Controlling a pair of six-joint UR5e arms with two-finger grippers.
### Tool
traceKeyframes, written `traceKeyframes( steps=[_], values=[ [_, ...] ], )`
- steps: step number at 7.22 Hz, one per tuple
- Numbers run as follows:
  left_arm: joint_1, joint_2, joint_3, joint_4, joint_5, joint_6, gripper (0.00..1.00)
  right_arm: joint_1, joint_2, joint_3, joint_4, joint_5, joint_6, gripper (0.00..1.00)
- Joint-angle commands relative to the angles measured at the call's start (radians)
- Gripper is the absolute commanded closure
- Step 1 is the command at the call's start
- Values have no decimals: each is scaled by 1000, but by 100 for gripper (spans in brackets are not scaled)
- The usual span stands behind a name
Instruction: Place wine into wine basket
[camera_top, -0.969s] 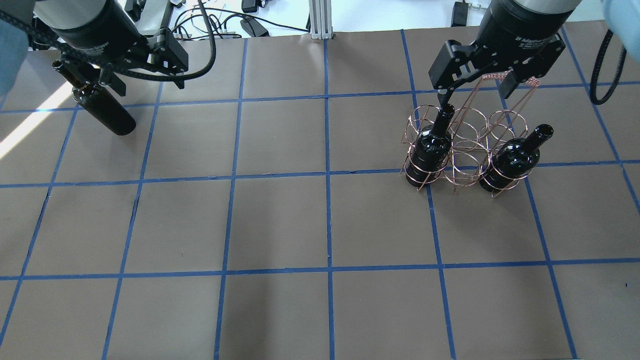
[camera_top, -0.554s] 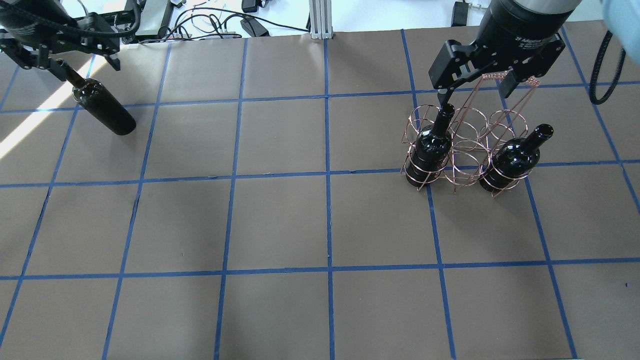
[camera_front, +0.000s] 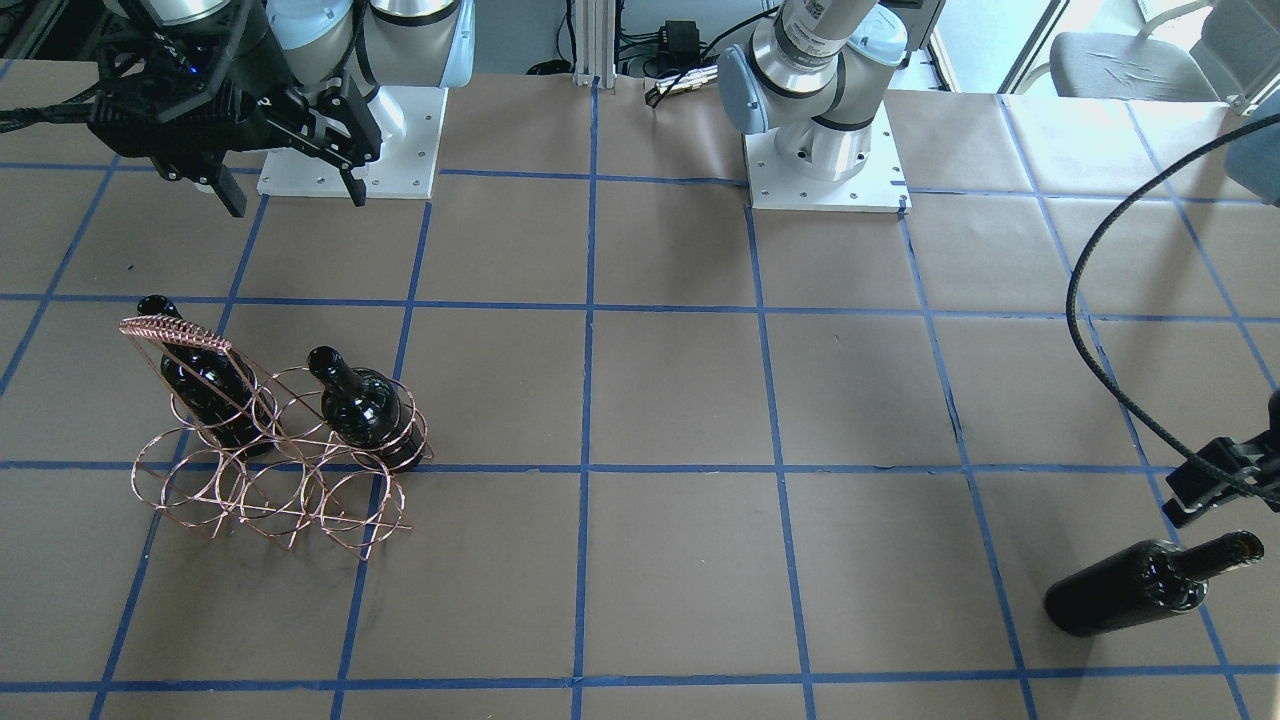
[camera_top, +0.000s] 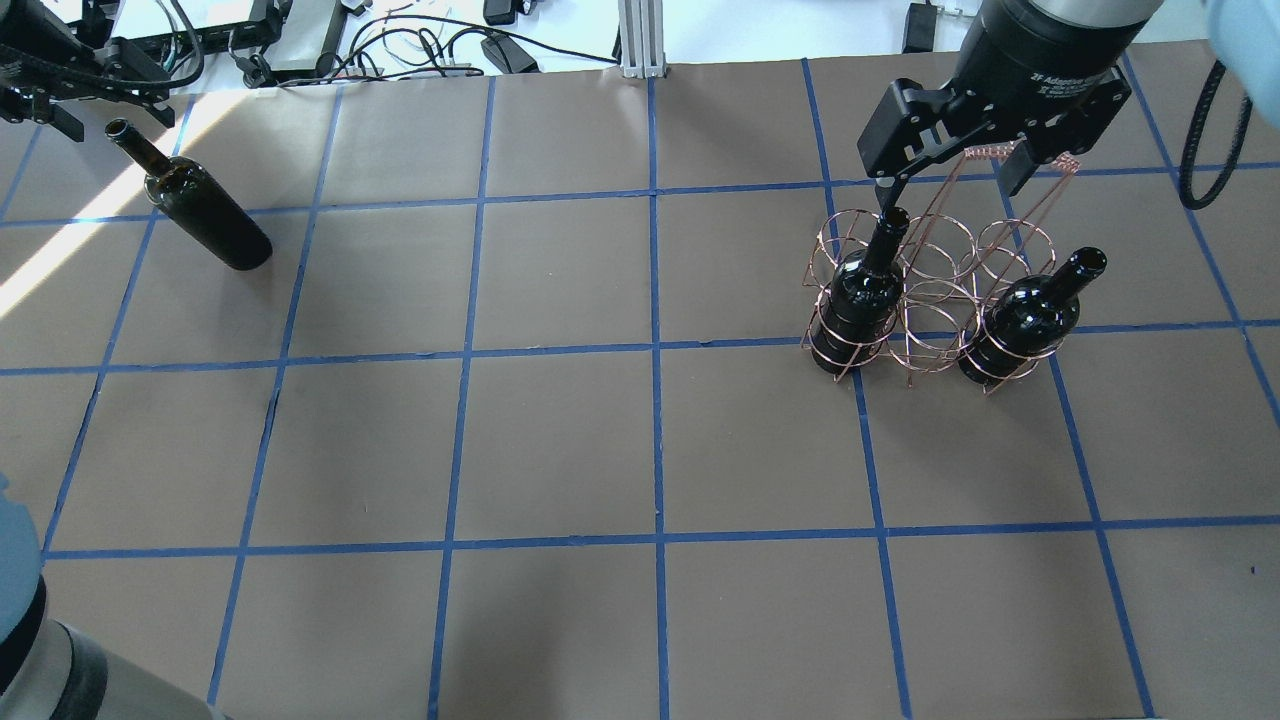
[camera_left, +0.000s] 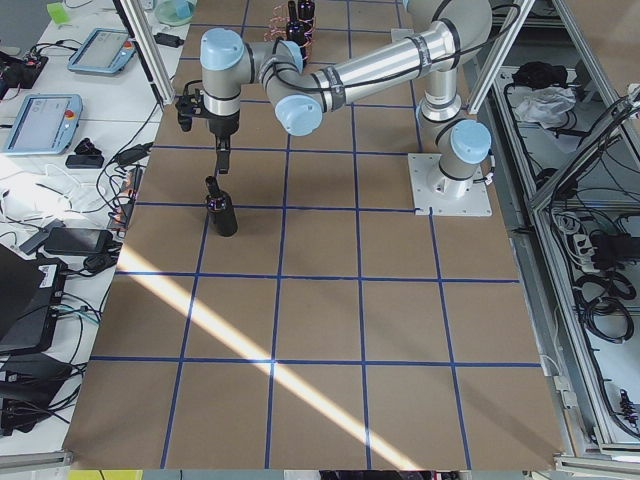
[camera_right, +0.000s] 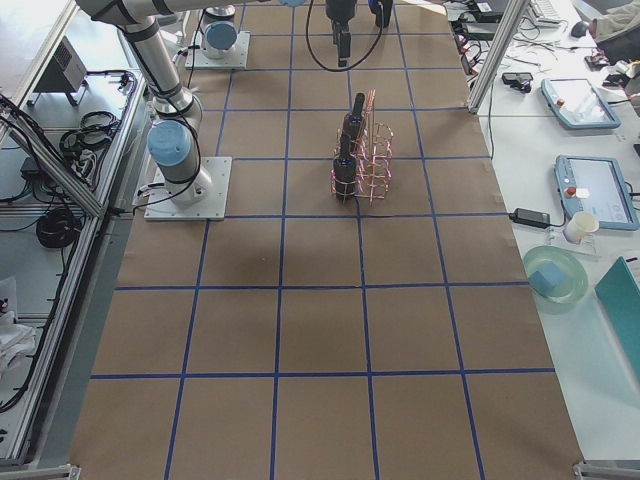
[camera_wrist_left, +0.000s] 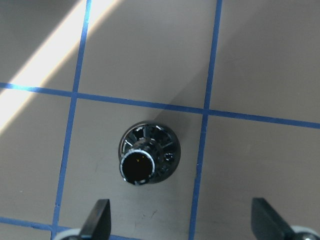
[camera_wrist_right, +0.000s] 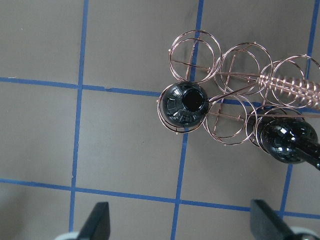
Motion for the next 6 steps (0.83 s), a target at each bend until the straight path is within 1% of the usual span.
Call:
traceKeyframes(
  steps=[1,2,5,6],
  values=[
    [31,-62,43,10,-81,126,0,2,1,0,0,0,0,0],
    [39,-68,43,17,-83,236,0,2,0,0,0,0,0,0],
    [40,-91,37,21,-84,268,0,2,-1,0,0,0,0,0],
    [39,-91,35,19,-84,268,7,2,-1,2,2,0,0,0]
  ],
)
